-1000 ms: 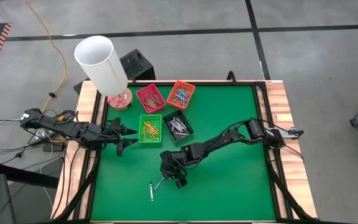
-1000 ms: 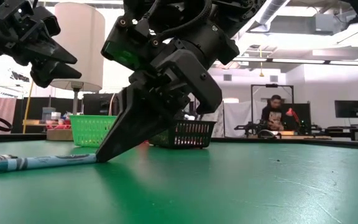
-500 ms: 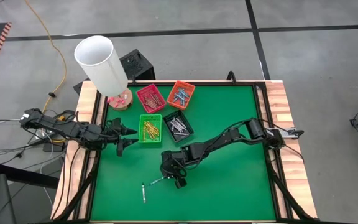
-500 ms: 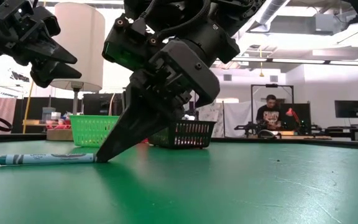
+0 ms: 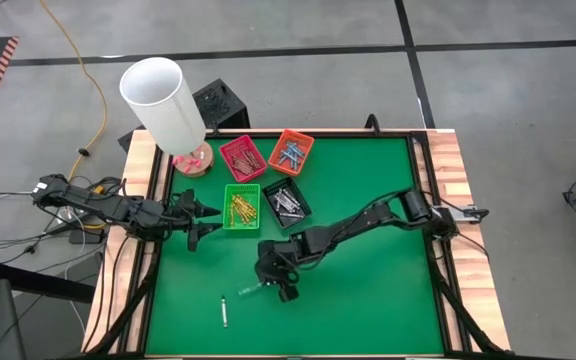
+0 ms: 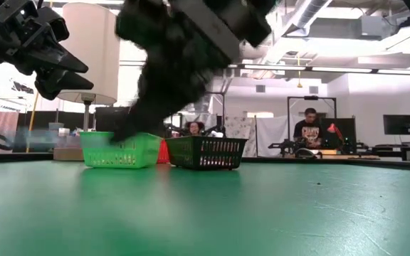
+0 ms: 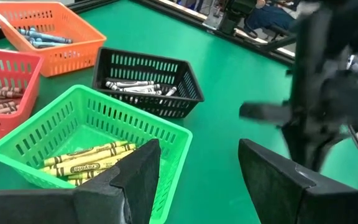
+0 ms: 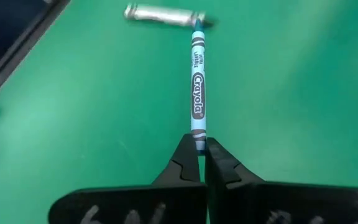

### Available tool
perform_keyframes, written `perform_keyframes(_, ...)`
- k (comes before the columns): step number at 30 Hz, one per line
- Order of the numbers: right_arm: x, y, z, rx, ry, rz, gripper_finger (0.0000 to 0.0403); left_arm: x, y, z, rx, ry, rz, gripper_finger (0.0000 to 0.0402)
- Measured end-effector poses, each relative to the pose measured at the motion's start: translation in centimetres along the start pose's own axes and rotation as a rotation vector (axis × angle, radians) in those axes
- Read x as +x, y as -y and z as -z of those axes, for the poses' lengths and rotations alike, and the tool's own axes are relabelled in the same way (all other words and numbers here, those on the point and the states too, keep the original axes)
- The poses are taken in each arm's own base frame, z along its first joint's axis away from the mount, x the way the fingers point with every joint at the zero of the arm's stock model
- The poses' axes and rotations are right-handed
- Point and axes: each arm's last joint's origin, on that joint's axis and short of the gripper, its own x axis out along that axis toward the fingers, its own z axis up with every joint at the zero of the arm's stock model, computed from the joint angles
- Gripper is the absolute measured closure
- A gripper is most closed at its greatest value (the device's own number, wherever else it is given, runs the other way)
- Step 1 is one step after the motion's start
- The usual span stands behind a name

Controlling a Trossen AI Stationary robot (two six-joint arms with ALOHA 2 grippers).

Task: Sort crayons
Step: Put the blue crayon into the orange bin

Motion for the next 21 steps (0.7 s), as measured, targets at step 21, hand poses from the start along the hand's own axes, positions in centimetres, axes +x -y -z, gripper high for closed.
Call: perform_keyframes(21,-13.8,5.0,-1.3,0.265,-0.145,0.801,0.0400,0.0,-0.1,0.1,-0.006,-0.008,-0.024,0.0194)
